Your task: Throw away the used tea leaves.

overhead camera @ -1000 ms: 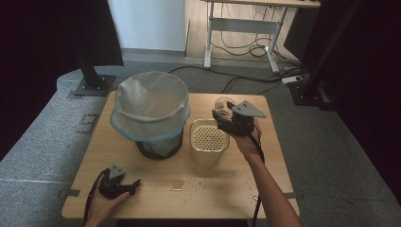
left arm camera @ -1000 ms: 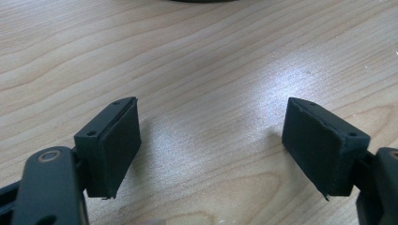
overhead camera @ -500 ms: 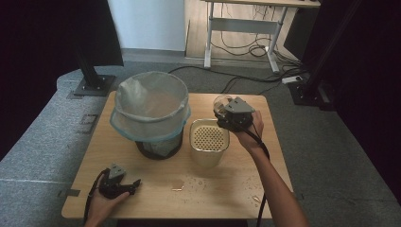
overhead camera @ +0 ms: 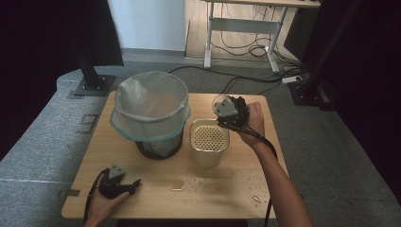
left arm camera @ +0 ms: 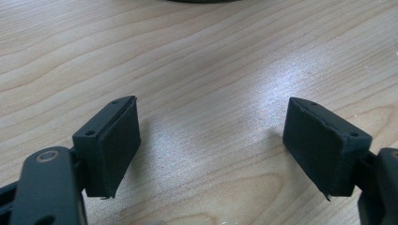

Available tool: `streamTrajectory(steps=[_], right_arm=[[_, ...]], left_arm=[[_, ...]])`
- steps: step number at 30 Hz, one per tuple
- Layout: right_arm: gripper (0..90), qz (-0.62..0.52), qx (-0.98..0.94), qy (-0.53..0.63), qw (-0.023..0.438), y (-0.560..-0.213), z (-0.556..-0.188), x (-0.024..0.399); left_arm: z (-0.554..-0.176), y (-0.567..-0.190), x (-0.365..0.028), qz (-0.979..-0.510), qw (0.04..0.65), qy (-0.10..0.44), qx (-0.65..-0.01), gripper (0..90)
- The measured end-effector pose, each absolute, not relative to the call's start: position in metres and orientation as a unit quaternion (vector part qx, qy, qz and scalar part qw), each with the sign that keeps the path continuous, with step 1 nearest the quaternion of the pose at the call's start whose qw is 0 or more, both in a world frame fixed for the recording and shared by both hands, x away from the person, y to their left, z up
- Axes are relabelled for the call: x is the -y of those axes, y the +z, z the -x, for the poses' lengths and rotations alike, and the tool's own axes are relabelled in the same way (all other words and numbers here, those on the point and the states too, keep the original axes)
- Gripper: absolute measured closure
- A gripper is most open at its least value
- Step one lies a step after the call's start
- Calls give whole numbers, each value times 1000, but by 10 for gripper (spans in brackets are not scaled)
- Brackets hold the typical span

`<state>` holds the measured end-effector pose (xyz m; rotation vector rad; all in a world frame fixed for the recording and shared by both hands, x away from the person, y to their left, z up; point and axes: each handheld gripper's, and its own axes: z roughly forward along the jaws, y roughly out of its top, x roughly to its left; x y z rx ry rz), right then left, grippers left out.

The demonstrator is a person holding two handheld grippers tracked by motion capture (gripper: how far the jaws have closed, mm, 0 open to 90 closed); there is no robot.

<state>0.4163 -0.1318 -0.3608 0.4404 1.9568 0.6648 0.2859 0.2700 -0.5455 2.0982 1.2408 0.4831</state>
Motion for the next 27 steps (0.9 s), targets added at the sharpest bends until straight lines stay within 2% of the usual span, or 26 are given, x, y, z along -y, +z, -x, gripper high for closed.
streamTrajectory(steps=[5,11,21,27], right_arm=[[353,-151,-815,226,511,-364,-417,127],[361,-68,-815,136,560,-371,-416,117],[363,35,-810,44,584,-393,-411,96],[367,131,-773,-39,620,-405,-407,89]], left_arm=[[-286,-546,-270,-799,323,184,-472,187],[-286,-546,-270,-801,323,184,-470,186],[-286,-546,-271,-801,323,184,-468,186],[-286,-546,-271,-802,323,183,-467,185]])
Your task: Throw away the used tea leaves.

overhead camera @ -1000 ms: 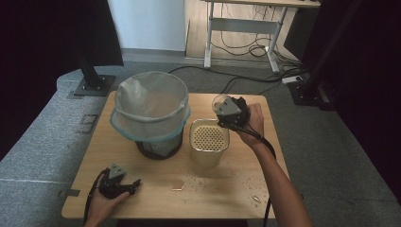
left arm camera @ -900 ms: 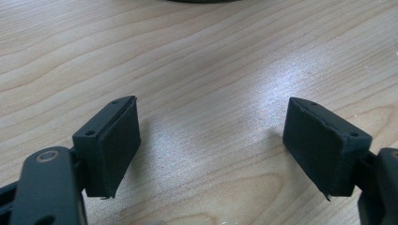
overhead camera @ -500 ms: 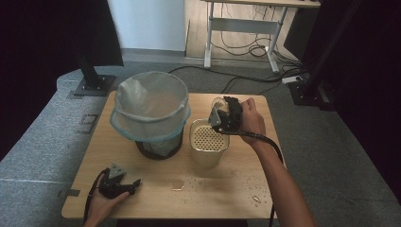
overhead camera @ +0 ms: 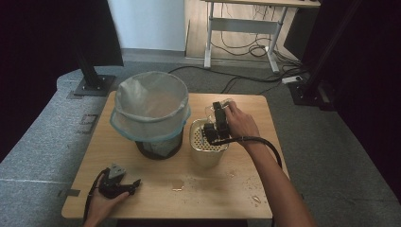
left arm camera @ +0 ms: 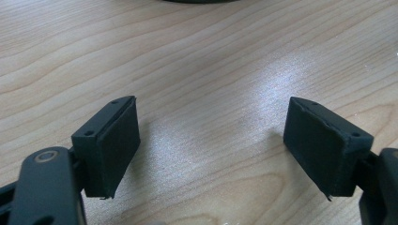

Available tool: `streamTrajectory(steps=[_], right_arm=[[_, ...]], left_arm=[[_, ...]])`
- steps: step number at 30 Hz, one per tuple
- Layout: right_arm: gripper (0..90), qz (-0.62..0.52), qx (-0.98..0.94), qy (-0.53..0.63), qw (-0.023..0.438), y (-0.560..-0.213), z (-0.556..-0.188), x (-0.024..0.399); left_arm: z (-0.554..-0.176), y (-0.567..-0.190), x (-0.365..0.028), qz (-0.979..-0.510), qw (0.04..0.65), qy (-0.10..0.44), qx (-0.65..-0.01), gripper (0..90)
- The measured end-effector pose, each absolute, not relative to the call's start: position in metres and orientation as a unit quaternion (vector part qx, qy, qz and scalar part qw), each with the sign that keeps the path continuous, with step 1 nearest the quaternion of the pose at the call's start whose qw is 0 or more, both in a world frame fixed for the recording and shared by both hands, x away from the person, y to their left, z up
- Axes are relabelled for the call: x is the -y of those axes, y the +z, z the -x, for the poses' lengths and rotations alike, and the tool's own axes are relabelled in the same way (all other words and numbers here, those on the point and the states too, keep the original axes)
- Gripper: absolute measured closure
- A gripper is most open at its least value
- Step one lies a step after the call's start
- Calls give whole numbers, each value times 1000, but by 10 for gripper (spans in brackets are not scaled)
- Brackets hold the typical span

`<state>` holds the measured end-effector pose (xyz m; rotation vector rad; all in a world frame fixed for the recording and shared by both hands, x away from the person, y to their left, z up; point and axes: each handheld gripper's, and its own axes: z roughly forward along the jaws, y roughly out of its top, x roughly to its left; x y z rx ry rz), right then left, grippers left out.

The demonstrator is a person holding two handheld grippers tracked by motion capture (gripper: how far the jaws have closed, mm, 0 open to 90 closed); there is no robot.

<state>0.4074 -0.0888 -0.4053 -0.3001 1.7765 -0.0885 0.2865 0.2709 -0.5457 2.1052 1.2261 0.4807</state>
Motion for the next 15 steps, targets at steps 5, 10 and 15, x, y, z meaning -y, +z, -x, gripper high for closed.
streamTrajectory(steps=[5,10,15], right_arm=[[370,192,-751,-93,625,-412,-403,83],[372,257,-720,-140,629,-417,-400,75],[377,280,-707,-165,628,-421,-397,66]], left_arm=[[-287,-546,-271,-802,323,183,-467,184],[-287,-546,-271,-803,324,183,-466,184],[-287,-546,-271,-803,323,183,-466,184]])
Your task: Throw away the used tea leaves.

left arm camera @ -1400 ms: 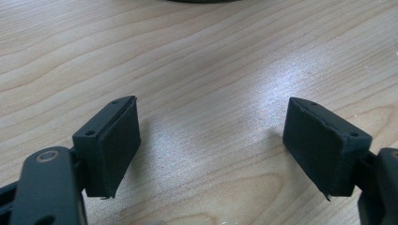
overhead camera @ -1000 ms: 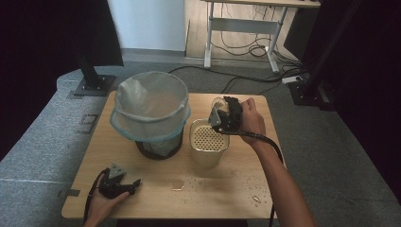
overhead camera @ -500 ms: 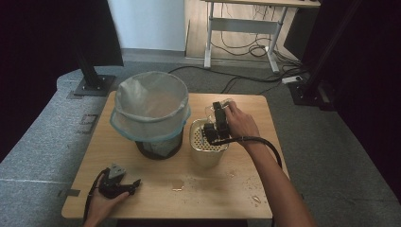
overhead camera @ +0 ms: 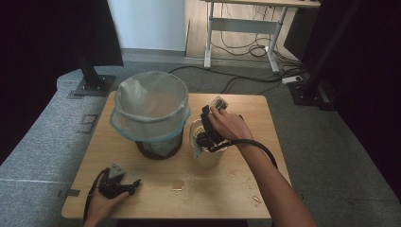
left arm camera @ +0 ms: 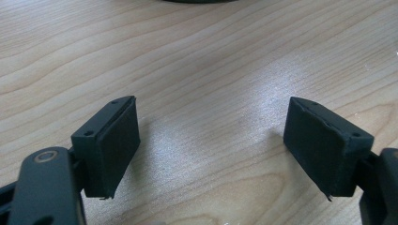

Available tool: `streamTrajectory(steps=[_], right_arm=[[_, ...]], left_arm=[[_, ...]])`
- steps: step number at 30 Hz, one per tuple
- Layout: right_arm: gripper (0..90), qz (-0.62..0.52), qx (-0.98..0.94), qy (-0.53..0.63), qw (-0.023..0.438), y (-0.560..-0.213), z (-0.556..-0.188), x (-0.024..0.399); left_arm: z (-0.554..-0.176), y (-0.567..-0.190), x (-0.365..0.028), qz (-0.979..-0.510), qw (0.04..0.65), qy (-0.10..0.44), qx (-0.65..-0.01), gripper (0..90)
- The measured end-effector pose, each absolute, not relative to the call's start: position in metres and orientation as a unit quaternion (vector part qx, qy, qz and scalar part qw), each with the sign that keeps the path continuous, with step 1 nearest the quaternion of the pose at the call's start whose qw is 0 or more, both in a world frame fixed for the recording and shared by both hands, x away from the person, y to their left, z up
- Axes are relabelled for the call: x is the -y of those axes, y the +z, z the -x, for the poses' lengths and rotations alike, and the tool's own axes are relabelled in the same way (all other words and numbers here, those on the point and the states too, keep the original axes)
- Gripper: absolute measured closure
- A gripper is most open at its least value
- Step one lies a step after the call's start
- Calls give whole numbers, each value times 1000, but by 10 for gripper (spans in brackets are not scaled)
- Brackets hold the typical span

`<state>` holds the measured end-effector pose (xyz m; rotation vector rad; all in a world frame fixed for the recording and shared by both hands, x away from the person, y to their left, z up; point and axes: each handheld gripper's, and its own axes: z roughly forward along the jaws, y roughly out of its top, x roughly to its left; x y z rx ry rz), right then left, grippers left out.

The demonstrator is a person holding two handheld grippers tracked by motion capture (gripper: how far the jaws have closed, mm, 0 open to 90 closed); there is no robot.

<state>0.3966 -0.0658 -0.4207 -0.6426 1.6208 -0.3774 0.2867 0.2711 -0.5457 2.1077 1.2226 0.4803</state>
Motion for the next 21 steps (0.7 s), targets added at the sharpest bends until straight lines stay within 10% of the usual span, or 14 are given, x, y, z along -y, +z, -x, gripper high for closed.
streamTrajectory(steps=[21], right_arm=[[387,336,-640,-255,642,-424,-401,62]], left_arm=[[-287,-545,-271,-804,322,182,-465,180]])
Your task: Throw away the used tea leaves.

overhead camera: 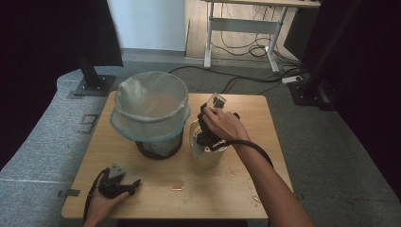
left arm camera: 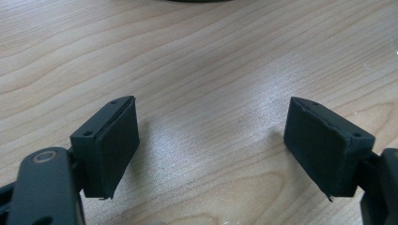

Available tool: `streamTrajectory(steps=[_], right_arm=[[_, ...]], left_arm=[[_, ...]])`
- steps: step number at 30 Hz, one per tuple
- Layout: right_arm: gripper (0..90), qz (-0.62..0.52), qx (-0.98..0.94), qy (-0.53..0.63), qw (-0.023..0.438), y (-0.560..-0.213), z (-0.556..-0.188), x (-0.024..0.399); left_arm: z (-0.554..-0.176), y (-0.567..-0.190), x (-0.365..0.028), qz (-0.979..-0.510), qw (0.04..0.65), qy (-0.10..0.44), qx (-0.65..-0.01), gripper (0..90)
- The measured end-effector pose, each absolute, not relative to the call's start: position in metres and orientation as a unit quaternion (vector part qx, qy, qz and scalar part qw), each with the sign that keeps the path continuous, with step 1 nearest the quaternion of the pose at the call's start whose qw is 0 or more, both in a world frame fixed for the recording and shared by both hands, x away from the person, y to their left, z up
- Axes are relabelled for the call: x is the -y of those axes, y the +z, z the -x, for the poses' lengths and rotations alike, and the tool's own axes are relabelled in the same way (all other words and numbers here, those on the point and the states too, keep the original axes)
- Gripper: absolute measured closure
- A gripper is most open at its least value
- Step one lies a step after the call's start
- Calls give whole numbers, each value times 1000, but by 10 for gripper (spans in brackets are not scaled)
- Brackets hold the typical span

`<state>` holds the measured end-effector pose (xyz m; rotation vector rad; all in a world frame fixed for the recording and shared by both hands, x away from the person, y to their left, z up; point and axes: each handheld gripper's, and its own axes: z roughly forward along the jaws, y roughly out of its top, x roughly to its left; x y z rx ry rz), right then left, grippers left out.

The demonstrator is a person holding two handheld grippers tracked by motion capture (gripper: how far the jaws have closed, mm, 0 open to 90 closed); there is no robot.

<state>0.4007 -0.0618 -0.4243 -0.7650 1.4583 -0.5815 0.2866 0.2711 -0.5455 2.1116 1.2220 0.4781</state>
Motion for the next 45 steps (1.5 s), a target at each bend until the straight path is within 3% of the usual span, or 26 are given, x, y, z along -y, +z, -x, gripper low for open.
streamTrajectory(steps=[14,20,24,32,35,38,41,45], right_arm=[[387,336,-623,-259,657,-429,-395,60],[387,307,-611,-262,681,-411,-400,64],[389,373,-601,-293,643,-428,-394,61],[386,359,-583,-282,671,-419,-400,64],[389,395,-581,-281,654,-430,-392,60],[389,356,-589,-275,672,-424,-398,62],[389,387,-589,-284,651,-431,-392,63],[386,362,-592,-256,673,-423,-391,65]], left_arm=[[-287,-546,-271,-804,322,182,-465,179],[-287,-546,-271,-803,323,183,-467,179],[-287,-545,-271,-805,322,181,-464,179],[-287,-545,-271,-805,322,181,-464,179],[-287,-545,-271,-805,321,181,-465,180],[-286,-545,-271,-806,322,180,-463,180],[-287,-545,-271,-806,321,180,-463,179],[-287,-545,-271,-806,321,179,-463,179]])
